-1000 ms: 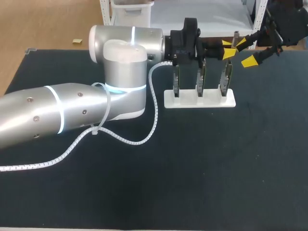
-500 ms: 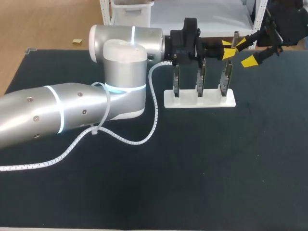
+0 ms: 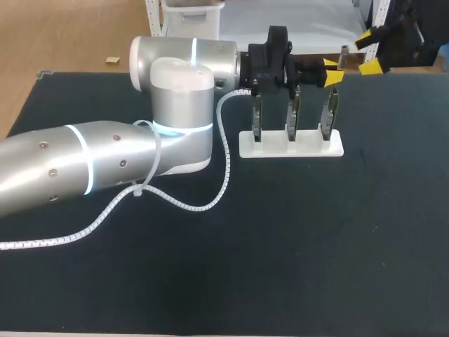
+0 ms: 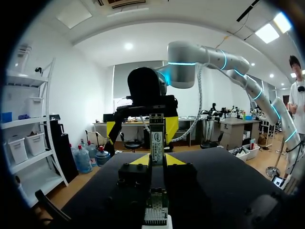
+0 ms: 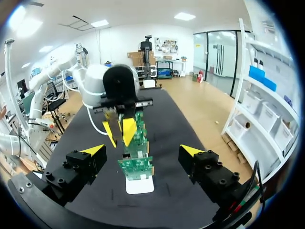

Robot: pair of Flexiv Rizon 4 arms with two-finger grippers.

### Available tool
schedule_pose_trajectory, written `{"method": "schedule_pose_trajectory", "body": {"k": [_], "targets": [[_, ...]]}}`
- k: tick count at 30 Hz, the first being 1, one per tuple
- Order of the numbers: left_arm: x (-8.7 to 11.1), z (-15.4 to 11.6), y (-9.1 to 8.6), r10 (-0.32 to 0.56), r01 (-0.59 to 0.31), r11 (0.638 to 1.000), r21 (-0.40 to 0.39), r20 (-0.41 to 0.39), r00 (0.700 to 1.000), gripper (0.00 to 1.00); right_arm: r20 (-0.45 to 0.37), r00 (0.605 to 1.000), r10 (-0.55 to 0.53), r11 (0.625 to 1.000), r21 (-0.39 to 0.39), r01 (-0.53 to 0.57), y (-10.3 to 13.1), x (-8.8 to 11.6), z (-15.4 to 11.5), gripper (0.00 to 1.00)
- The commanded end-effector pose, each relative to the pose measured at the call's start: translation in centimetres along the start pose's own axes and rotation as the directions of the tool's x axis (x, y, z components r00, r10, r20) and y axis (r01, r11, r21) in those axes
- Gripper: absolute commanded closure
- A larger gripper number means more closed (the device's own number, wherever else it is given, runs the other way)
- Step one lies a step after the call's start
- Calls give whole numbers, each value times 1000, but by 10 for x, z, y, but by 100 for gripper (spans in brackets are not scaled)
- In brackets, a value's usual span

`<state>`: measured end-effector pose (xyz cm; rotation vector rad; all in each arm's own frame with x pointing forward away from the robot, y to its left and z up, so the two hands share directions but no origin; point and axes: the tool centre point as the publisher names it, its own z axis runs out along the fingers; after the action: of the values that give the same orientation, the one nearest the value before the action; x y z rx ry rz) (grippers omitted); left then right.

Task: Pick up the optical module with the left hand, and insert it into the network port with the right hand.

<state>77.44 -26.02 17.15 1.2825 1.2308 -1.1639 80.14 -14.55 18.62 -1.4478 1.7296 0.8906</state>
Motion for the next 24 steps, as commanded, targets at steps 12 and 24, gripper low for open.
{"method": "schedule_pose_trajectory", "body": {"k": [12,24], "targets": [[0,1,3,-1,1,1000,4,-2,1000,100,40,999,-30,999,-27,31,17,-27,9,0],[0,1,3,-1,1,1000,4,-2,1000,100,33,998,-48,996,-78,51,23,-37,17,0]]}}
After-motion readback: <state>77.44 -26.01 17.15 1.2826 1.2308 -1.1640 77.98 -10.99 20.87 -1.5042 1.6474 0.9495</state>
